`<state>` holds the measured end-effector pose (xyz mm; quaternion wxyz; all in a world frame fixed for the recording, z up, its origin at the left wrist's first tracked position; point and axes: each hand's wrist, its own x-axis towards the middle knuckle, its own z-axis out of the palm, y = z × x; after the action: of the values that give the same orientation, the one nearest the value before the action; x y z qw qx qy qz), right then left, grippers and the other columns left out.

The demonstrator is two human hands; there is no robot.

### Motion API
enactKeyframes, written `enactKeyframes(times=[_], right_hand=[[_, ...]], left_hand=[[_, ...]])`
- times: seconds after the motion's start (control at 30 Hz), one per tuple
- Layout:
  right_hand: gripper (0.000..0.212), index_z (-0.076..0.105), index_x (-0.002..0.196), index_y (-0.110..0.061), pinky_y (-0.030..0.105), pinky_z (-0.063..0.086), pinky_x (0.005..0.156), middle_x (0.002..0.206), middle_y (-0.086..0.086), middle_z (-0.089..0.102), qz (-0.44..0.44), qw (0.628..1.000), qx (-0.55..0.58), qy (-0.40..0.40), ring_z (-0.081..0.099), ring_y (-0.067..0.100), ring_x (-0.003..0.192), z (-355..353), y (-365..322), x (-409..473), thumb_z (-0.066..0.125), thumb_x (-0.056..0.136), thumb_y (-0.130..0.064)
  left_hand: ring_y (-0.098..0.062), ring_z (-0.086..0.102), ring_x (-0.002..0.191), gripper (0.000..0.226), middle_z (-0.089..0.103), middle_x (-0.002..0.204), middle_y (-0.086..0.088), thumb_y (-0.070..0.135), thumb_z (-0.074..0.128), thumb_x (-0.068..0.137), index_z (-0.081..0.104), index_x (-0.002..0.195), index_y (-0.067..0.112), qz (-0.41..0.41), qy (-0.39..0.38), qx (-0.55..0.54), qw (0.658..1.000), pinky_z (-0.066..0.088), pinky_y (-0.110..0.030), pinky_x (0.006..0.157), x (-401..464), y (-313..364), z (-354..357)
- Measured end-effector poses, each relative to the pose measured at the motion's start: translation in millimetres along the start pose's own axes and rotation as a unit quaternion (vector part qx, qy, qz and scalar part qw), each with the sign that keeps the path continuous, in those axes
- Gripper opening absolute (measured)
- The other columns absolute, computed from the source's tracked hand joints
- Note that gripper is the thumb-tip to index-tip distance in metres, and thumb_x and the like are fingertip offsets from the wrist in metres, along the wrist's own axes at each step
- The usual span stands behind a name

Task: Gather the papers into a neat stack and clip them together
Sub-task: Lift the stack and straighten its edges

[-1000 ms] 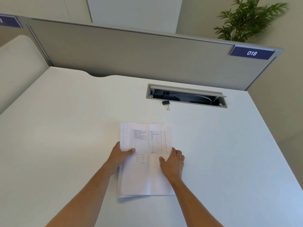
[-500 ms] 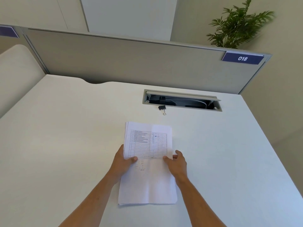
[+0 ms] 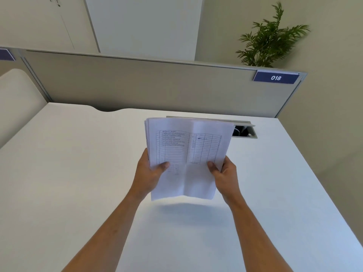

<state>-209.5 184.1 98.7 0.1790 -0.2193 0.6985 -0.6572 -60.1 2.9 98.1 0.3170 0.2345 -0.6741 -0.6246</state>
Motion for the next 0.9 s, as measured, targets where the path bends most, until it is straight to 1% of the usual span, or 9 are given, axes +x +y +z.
enactKeyframes(times=[0.1,0.17,0.27,0.4,0.5,0.63,0.7,0.8,0.9], right_hand=[[0.031,0.063,0.114,-0.03,0.021,0.056,0.078,0.11,-0.008,0.071,-0.043,0.999,-0.004,0.012,0.067,0.008,0.101,-3.2,-13.5,0.2,0.066,0.087,-0.014],[0.043,0.056,0.12,-0.031,0.021,0.056,0.082,0.115,-0.008,0.067,-0.046,0.999,-0.013,0.014,0.063,0.007,0.106,-4.2,-14.6,-2.6,0.071,0.083,-0.013],[0.059,0.049,0.125,-0.026,0.013,0.053,0.078,0.116,-0.006,0.063,-0.04,0.999,0.001,0.024,0.06,0.004,0.109,0.0,-12.3,-8.8,0.073,0.073,-0.013],[0.069,0.043,0.129,-0.02,0.01,0.051,0.073,0.116,-0.003,0.058,-0.048,0.996,0.032,0.061,0.059,-0.001,0.103,11.6,-13.1,-12.6,0.066,0.066,-0.009],[0.069,0.04,0.129,-0.015,0.013,0.052,0.074,0.116,0.003,0.056,-0.057,0.993,0.048,0.089,0.058,0.009,0.106,14.8,-12.7,-13.0,0.064,0.065,-0.008],[0.064,0.04,0.128,-0.022,0.005,0.048,0.072,0.112,-0.01,0.056,-0.056,0.994,0.029,0.091,0.056,-0.014,0.097,16.9,-13.5,-11.7,0.062,0.07,-0.008],[0.061,0.04,0.127,-0.026,0.003,0.047,0.071,0.112,-0.013,0.055,-0.053,0.994,0.019,0.097,0.055,-0.016,0.096,17.7,-12.2,-10.1,0.061,0.074,-0.006],[0.059,0.044,0.116,-0.04,0.006,0.048,0.072,0.111,-0.014,0.056,-0.045,0.994,0.003,0.103,0.057,-0.006,0.101,18.0,-8.5,-6.7,0.057,0.083,0.006],[0.058,0.047,0.11,-0.042,0.007,0.048,0.074,0.11,-0.013,0.058,-0.041,0.994,-0.015,0.103,0.056,0.0,0.104,17.5,-7.0,-4.4,0.053,0.086,0.01]], left_hand=[[-0.015,0.063,0.106,0.055,0.064,0.116,-0.001,0.013,0.079,0.076,0.051,0.123,0.021,0.05,0.006,-0.001,0.999,0.057,-0.026,0.082,6.8,14.3,3.1],[-0.016,0.06,0.106,0.061,0.06,0.117,0.002,0.014,0.081,0.072,0.048,0.123,0.026,0.064,0.022,-0.002,0.998,0.056,-0.028,0.084,7.6,18.0,4.2],[-0.008,0.057,0.107,0.071,0.054,0.118,0.017,0.01,0.08,0.07,0.043,0.123,0.04,0.076,0.032,-0.006,0.997,0.053,-0.018,0.081,4.2,18.1,9.4],[0.001,0.056,0.108,0.071,0.055,0.115,0.025,-0.004,0.077,0.075,0.042,0.125,0.032,0.07,0.048,0.001,0.996,0.048,-0.011,0.083,2.4,14.1,19.7],[0.005,0.057,0.1,0.063,0.056,0.11,0.016,-0.006,0.073,0.077,0.043,0.121,0.028,0.049,0.075,0.011,0.996,0.049,-0.011,0.08,3.7,13.2,23.9],[0.006,0.058,0.093,0.055,0.059,0.106,0.009,-0.004,0.072,0.08,0.045,0.119,0.024,0.037,0.076,0.013,0.996,0.05,-0.009,0.073,4.2,12.2,25.9],[0.005,0.058,0.092,0.051,0.06,0.106,0.007,-0.002,0.071,0.081,0.047,0.119,0.023,0.034,0.079,0.019,0.996,0.051,-0.01,0.073,3.7,11.8,27.5],[0.003,0.059,0.091,0.043,0.062,0.103,0.007,0.001,0.068,0.085,0.05,0.115,0.025,0.03,0.085,0.023,0.996,0.051,-0.011,0.071,3.6,12.9,29.3],[-0.005,0.061,0.093,0.036,0.064,0.103,0.005,0.004,0.065,0.089,0.052,0.113,0.026,0.019,0.087,0.015,0.996,0.048,-0.011,0.068,3.0,15.3,31.5]])
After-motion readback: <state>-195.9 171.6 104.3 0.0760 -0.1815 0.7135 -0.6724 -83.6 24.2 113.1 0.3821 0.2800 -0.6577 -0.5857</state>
